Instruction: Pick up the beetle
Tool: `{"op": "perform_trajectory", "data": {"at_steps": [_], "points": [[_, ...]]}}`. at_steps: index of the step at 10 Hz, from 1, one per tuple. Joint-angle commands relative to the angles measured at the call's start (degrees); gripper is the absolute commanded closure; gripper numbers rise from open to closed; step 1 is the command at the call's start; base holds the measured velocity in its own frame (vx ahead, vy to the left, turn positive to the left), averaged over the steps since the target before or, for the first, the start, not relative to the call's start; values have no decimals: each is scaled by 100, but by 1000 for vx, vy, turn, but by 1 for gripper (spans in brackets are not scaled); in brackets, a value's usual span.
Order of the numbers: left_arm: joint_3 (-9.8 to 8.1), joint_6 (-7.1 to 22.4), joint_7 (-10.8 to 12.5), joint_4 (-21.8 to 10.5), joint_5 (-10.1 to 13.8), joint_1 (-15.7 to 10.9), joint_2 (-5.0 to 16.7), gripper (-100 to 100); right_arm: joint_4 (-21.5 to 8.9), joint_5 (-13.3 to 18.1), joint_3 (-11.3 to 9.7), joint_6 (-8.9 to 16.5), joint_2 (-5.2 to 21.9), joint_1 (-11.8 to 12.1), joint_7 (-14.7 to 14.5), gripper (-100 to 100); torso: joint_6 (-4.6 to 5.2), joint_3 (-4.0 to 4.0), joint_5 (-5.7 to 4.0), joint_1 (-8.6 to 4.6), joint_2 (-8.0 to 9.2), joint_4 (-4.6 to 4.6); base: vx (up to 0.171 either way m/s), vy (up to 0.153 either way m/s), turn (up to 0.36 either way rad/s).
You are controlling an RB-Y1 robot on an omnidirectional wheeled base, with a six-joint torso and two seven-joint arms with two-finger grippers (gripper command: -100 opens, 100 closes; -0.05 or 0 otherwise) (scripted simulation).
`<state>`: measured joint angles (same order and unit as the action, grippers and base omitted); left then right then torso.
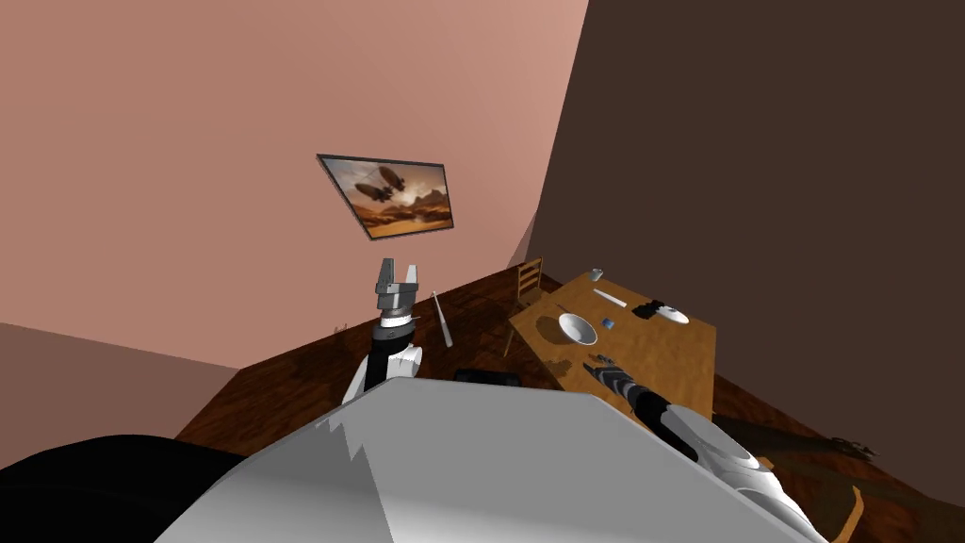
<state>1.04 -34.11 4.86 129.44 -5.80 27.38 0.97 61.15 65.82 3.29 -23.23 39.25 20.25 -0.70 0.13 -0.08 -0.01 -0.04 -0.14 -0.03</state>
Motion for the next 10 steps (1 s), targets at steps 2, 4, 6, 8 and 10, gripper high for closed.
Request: {"op": "perform_trajectory", "data": {"at_steps": [2, 4, 6, 8, 10], "points": [[1, 0, 0, 0, 0, -1, 0, 0, -463, 433, -126, -15, 325, 21, 32, -100, -7, 0, 1, 0, -2, 1, 33, -4, 388], [0, 0, 0, 0, 0, 1, 0, 0, -880, 727, -186, -24, 465, 28, 43, -100, 1, -7, -1, -6, -13, -3, 51, -8, 192], [0, 0, 0, 0, 0, 1, 0, 0, -1122, 1027, -248, -34, 598, 37, 56, -100, 1, -6, 0, 1, -11, -2, 43, 1, 171], [0, 0, 0, 0, 0, 0, 0, 0, -1372, 1243, -314, -48, 722, 49, 69, -100, 0, -5, 0, 1, -9, -2, 42, -5, 186], [0, 0, 0, 0, 0, 1, 0, 0, -1594, 1459, -385, -65, 832, 64, 84, -100, 1, -6, 0, 0, -10, -2, 39, -7, 146]]}}
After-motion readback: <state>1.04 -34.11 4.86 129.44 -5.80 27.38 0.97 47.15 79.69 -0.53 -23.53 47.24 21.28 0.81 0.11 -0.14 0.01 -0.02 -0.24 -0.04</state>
